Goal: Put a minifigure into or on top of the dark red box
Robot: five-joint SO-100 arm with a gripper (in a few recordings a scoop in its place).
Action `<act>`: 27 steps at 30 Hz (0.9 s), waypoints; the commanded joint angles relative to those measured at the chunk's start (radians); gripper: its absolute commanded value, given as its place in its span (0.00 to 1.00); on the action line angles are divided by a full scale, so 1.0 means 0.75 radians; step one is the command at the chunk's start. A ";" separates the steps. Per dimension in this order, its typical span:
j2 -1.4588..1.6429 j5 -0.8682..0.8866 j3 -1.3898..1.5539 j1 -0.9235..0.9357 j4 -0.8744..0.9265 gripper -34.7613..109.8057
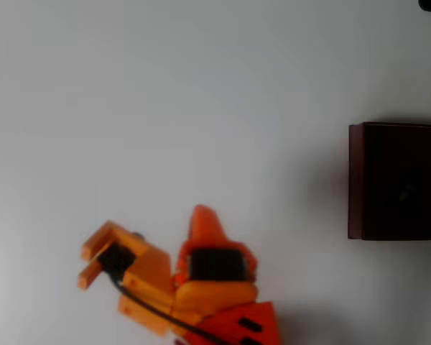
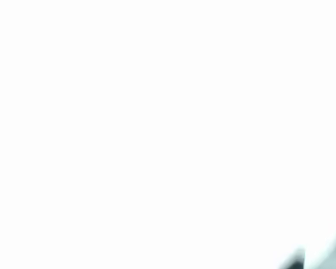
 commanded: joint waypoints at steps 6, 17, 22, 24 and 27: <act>0.094 -0.180 0.223 -0.440 0.041 0.24; 0.896 -0.151 0.828 -0.675 -0.041 0.24; 1.133 -0.243 1.008 -0.710 -0.037 0.24; 1.129 -0.262 1.017 -0.773 -0.047 0.24; 1.129 -0.247 1.043 -0.845 -0.051 0.24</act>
